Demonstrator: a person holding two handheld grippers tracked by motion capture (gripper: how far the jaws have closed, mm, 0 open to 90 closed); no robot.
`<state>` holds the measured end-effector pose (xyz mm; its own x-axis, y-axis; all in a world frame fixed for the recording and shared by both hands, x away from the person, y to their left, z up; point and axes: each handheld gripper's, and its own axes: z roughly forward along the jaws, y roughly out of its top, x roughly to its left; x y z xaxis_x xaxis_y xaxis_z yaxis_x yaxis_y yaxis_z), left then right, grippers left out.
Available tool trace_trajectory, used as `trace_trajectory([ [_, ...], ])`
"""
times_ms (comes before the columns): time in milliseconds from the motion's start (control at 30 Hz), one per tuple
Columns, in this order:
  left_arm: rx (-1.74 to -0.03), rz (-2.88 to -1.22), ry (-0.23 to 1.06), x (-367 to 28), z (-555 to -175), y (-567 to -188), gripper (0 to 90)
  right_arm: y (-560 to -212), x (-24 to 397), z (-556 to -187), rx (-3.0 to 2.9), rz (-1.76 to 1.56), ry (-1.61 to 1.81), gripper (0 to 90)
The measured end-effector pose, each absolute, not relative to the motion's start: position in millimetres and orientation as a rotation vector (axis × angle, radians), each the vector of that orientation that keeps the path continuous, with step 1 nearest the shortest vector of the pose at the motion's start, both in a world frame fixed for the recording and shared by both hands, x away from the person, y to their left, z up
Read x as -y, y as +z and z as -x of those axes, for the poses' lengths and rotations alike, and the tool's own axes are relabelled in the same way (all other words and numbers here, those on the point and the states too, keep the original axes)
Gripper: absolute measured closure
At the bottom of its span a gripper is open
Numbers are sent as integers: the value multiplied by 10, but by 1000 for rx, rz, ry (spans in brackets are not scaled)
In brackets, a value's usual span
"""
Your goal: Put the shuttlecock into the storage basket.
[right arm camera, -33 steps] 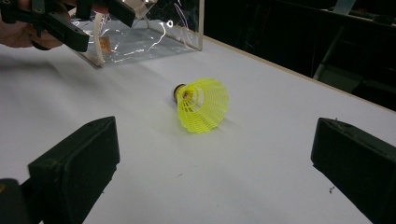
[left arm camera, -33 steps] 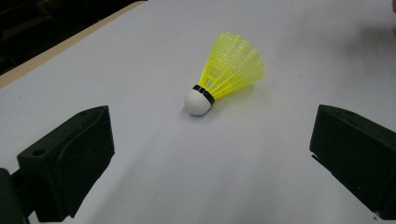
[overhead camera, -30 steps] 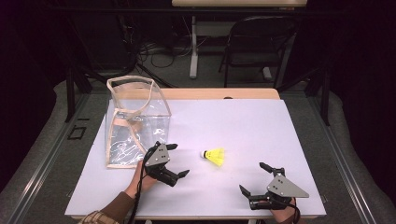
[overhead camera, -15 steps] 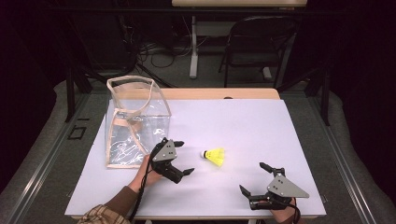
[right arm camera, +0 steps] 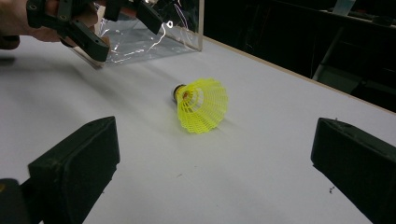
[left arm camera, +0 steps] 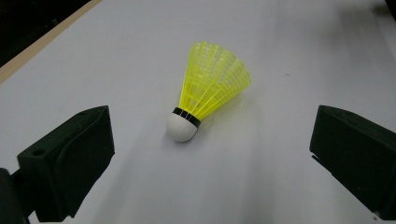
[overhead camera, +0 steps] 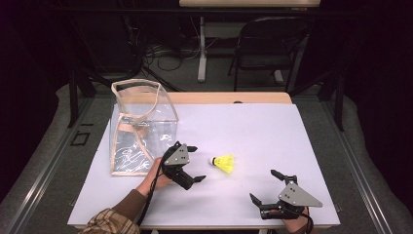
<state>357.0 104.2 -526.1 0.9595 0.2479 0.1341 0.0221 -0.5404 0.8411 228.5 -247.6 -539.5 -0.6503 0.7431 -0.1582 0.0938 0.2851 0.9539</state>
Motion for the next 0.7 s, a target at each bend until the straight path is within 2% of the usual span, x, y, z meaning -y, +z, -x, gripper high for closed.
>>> trace_trajectory([
  [700, -72, -2221, 270, -834, -3776, -5224, 0, -5395, 2479, -2282, -1954, -759, 1394, 7],
])
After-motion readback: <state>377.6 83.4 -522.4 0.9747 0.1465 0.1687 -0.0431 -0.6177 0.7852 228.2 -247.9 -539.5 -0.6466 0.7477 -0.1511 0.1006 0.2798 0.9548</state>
